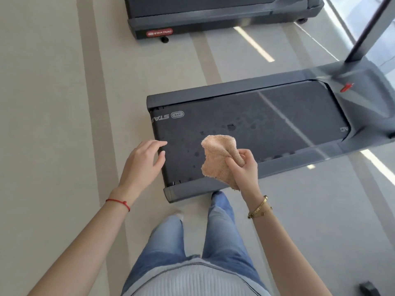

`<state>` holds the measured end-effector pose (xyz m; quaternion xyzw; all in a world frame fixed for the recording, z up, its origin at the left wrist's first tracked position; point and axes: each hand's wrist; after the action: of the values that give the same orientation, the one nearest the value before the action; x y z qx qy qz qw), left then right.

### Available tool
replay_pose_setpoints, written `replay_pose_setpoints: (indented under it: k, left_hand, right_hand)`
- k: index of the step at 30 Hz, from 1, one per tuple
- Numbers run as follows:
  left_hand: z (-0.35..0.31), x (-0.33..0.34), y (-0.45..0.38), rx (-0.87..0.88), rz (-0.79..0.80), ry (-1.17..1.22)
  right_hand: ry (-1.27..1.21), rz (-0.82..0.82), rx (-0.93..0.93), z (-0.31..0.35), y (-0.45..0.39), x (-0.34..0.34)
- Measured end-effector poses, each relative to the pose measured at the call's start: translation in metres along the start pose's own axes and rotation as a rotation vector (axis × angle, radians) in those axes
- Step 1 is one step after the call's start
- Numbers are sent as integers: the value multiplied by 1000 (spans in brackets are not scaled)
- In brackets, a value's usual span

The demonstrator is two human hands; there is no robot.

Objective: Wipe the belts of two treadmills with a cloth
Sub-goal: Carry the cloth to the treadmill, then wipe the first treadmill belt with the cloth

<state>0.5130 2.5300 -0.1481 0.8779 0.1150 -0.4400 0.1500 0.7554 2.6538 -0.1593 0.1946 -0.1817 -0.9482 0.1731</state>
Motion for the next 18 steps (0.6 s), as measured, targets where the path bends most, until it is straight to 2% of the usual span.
replay_pose_setpoints:
  k: [9,14,18]
  left_hand:
    - [13,98,-118,-217,-85,36]
    - [56,177,-159,-327,-120,36]
    - [109,253,-180,-361,-86,5]
  right_hand:
    - [106,171,-26,-25,-198,-17]
    - [138,262,-10,-83,-286,16]
    - [149,318,-2,-154,-344,55]
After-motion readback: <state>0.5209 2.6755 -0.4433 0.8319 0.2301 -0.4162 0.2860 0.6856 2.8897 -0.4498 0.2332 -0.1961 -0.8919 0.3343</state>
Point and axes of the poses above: each hand's wrist, its own y-axis away from the middle knuckle, its own x-axis out of the palm, z = x × y, and after that the axes turned 8 degrees about z, right-handed
